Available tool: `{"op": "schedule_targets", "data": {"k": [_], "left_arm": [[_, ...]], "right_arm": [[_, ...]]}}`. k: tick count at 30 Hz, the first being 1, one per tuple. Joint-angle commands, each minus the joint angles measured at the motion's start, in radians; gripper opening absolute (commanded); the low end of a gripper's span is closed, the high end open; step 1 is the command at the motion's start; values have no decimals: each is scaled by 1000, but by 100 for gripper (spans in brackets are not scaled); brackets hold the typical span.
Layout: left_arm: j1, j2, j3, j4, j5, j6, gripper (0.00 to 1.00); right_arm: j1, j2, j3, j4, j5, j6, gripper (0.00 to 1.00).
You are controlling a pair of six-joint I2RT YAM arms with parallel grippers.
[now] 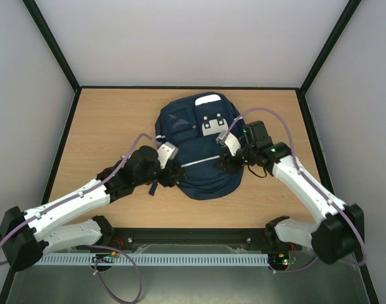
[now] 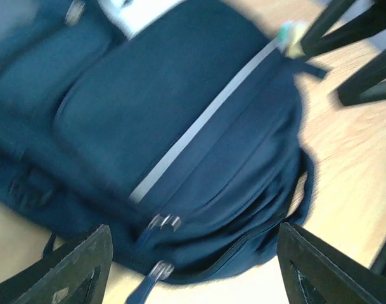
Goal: Pack the student bag
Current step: Adjust the student bag at the center of the board.
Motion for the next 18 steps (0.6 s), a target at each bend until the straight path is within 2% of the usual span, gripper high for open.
{"op": "schedule_targets", "data": {"k": [1,5,10,18], "left_arm": [[104,-52,-168,-30,67,-156,74],[134,-57,-241,10,97,-185,74],[139,42,-207,6,77,-219,74],[151,200,-172,44,140,-186,71]], "right_arm": [[-3,142,44,39,-159,31,53],[-3,248,34,86,-178,36,53],[-3,377,26,149,-80,101,49],[-3,431,-24,180,-23,87,47]]}}
